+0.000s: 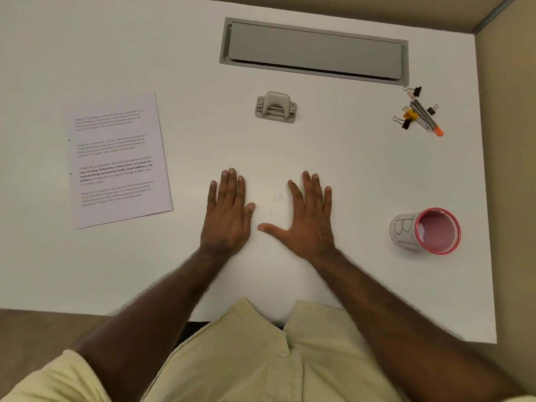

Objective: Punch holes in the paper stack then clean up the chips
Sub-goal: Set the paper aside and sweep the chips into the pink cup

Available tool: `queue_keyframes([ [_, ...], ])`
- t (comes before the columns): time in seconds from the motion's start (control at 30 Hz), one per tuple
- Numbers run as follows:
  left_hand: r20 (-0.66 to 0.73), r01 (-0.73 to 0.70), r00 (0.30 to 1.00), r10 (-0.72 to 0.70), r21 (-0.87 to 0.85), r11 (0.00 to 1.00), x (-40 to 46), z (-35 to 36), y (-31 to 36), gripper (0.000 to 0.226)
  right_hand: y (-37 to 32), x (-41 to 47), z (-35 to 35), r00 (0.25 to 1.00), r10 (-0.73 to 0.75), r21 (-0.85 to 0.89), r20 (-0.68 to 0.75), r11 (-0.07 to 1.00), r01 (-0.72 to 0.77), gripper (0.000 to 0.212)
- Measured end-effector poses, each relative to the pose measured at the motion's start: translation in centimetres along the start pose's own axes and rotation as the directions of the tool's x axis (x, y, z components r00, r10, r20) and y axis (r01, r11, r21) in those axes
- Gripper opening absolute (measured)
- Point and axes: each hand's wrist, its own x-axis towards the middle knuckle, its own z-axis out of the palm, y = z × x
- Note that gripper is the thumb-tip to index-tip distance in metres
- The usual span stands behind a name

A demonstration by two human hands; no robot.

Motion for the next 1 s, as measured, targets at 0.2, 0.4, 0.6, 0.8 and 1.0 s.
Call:
queue_keyframes([
  [0.2,0.018,0.01,1.0,-0.01,0.012,1.0,0.0,0.2,-0.1,0.065,1.0,3.6,-0.4,0.996,0.053,0.009,-0.067,0.999,-0.052,0.111],
  [0.4,0.046,0.019,0.999,-0.02,0.012,1.0,0.1,0.0,-0.1,0.066,2.4,4.6,-0.6,0.989,0.057,0.106,-0.135,0.993,-0.043,0.087],
  [0.6,0.076,0.035,0.997,-0.035,0.004,0.999,0.1,-0.2,0.1,0.067,3.5,0.9,-0.7,0.974,0.0,0.079,-0.227,0.997,0.018,0.081],
  [0.8,0.113,0.06,0.992,-0.061,0.015,0.998,0.2,-0.4,0.2,0.069,1.9,-3.3,1.1,0.995,-0.101,-0.137,0.0,0.986,0.1,0.112],
  [1.0,0.112,0.057,0.992,-0.06,0.028,0.998,0.2,-0.5,0.4,0.07,0.9,-2.2,1.8,0.988,-0.152,-0.131,0.04,0.979,0.156,0.115],
])
